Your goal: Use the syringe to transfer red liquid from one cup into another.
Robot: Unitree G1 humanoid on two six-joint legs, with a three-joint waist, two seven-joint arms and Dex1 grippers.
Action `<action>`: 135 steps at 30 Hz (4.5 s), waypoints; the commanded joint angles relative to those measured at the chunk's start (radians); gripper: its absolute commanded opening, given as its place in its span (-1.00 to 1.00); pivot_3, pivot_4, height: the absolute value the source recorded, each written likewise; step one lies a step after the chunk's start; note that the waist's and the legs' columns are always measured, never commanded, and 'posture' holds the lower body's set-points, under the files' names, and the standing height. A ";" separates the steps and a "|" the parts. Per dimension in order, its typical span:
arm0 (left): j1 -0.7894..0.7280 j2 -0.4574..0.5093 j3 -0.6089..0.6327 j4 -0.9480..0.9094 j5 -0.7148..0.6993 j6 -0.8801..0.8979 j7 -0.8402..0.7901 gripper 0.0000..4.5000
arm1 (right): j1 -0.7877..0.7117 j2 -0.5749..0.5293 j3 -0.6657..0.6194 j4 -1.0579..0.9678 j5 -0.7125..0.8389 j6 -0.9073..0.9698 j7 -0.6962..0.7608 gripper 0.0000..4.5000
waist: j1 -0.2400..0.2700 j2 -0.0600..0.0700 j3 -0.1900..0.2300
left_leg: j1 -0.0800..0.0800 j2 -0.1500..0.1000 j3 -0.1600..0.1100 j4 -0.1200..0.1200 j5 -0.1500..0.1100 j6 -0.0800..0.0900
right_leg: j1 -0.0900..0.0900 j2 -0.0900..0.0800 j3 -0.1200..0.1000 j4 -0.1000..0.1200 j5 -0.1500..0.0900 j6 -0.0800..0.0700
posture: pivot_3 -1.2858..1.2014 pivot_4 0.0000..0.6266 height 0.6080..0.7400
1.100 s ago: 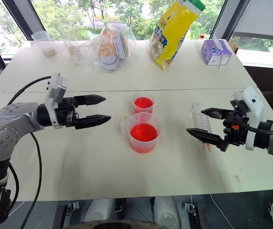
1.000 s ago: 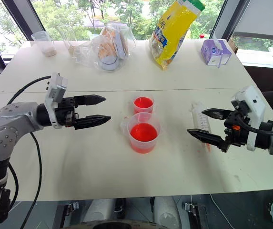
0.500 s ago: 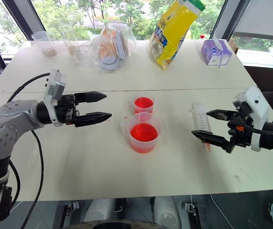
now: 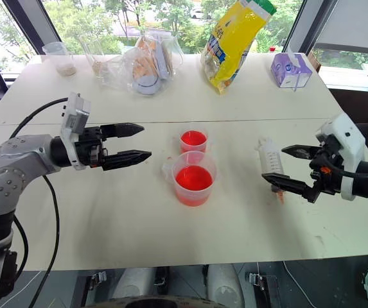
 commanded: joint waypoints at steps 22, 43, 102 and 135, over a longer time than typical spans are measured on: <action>0.008 -0.089 -0.040 -0.047 0.039 -0.061 0.022 1.00 | -0.712 0.173 0.756 0.728 -0.340 0.231 -0.170 0.97 | -0.003 0.000 0.000 | -0.001 0.000 0.002 0.000 0.000 0.000 | -0.002 0.000 0.001 0.000 0.002 0.003 | 0.03 -0.52 1.00; 0.003 -0.086 -0.036 -0.044 0.059 -0.076 0.034 1.00 | -0.784 0.254 0.598 0.630 -0.416 0.198 -0.061 -0.39 | -0.022 0.001 0.000 | -0.001 0.000 0.002 0.001 0.000 0.000 | -0.002 0.000 0.001 0.002 0.002 0.003 | 0.03 -0.52 1.00; -0.194 -0.140 -0.072 0.063 0.045 -0.015 -0.027 1.00 | -0.227 0.745 0.612 0.138 -0.198 -0.692 0.099 -0.39 | -0.022 0.000 0.000 | 0.003 0.000 0.001 0.000 0.001 -0.001 | 0.000 0.001 0.001 0.003 0.002 0.003 | 0.03 -0.52 1.00; -0.182 -0.236 -0.090 0.013 -0.003 0.033 0.066 0.76 | -0.181 0.732 0.624 0.062 -0.193 -0.668 0.018 -0.39 | -0.022 0.000 0.000 | 0.003 0.000 0.000 0.000 0.001 -0.001 | 0.000 0.001 0.001 0.003 0.002 0.003 | 0.03 -0.52 1.00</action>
